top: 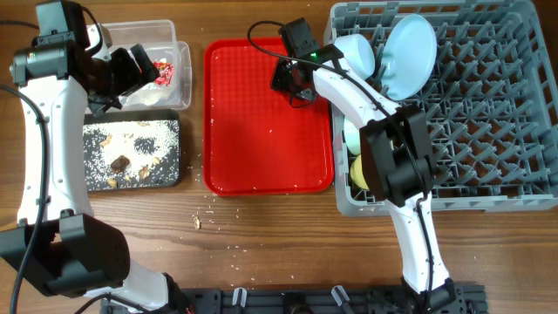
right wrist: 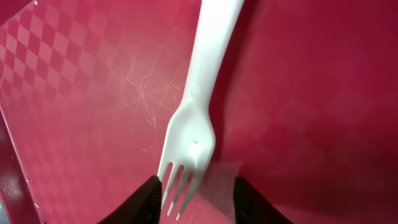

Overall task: Sort waste into correct bins and load items into the dishwasher rack
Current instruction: 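Lower the right gripper and grasp the white plastic fork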

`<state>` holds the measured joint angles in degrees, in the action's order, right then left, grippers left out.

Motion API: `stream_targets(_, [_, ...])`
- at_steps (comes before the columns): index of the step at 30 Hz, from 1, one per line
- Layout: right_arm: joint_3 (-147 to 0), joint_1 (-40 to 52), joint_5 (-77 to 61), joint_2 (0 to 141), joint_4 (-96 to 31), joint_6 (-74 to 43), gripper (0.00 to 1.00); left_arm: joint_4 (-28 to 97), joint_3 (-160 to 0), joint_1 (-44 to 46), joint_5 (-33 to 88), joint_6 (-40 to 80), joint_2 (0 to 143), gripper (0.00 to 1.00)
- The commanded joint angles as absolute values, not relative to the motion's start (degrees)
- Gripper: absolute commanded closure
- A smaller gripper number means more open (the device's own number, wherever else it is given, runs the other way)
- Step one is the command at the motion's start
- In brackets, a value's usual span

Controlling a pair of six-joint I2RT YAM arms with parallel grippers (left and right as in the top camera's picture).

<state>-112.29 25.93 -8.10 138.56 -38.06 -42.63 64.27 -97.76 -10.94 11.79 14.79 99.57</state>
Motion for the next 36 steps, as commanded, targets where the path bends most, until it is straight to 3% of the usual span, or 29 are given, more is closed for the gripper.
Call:
stream_targets(1, [-112.8,26.2,-8.8,140.4,-38.1,-43.9,0.67,64.1,-98.3,-11.0,11.4,15.5,99.4,0.0])
stream_targets(18, [-112.8,26.4,-8.6,140.8,-38.0,-45.0,0.92,64.1,-98.3,-11.0,11.4,15.5,99.4,0.0])
stream_targets(36, [-112.8,26.4,-18.3,140.6,-45.5,-39.6,0.96,64.1,-98.3,-11.0,11.4,15.5,99.4,0.0])
